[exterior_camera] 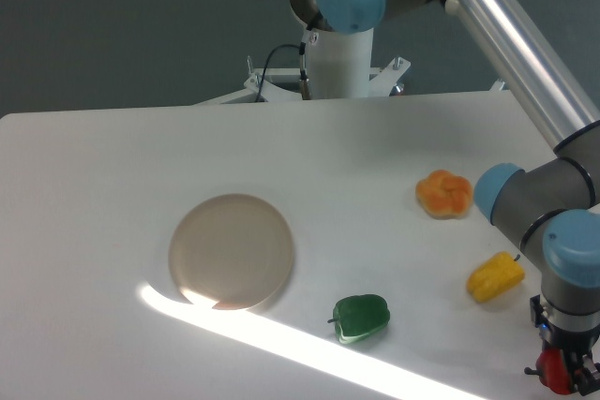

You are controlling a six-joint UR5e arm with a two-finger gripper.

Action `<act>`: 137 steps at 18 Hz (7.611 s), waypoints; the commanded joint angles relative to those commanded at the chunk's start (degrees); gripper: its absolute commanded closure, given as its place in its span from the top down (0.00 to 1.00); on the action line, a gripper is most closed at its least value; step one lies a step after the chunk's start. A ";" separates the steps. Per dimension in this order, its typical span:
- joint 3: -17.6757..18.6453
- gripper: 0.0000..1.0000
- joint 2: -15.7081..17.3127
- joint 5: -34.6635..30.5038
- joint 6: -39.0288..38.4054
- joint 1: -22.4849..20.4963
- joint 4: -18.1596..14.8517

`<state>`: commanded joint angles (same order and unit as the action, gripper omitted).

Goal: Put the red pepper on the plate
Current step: 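Lift the red pepper held in the gripper away from the yellow pepper, then carry the red pepper over the beige plate and lower it, then press the red pepper onto the plate center and open the gripper, then raise the open gripper up off the red pepper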

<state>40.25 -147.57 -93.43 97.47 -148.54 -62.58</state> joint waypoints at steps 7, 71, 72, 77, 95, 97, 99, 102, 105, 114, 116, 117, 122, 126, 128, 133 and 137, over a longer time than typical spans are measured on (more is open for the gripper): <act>4.91 0.35 4.21 0.53 -0.18 1.93 -0.26; 46.58 0.35 26.19 5.36 -34.63 30.33 10.63; 46.59 0.35 26.19 5.36 -34.63 30.33 10.63; 47.11 0.36 26.11 5.36 -34.63 30.33 10.72; 47.73 0.38 26.02 5.36 -34.63 30.33 10.72; 47.73 0.38 26.02 5.36 -34.72 30.33 10.72; 47.73 0.38 25.93 5.36 -34.72 30.33 10.72; 47.73 0.38 25.84 5.36 -34.81 30.33 10.72; 47.64 0.39 25.84 5.36 -34.72 30.33 10.72; 47.73 0.46 25.75 5.36 -34.80 30.33 10.81; 47.73 0.53 25.75 5.36 -34.81 30.33 10.81; 47.73 0.55 25.75 5.36 -34.81 30.33 10.81; 47.73 0.71 25.75 5.36 -34.72 30.33 10.81; 47.82 0.88 26.02 5.36 -34.72 30.33 10.81; 47.73 0.93 26.19 5.36 -34.54 30.33 10.81; 47.64 1.00 26.81 5.36 -34.28 29.71 10.81; 47.03 1.00 28.74 4.75 -30.52 25.95 10.37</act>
<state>87.28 -118.83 -88.68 66.95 -122.59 -52.21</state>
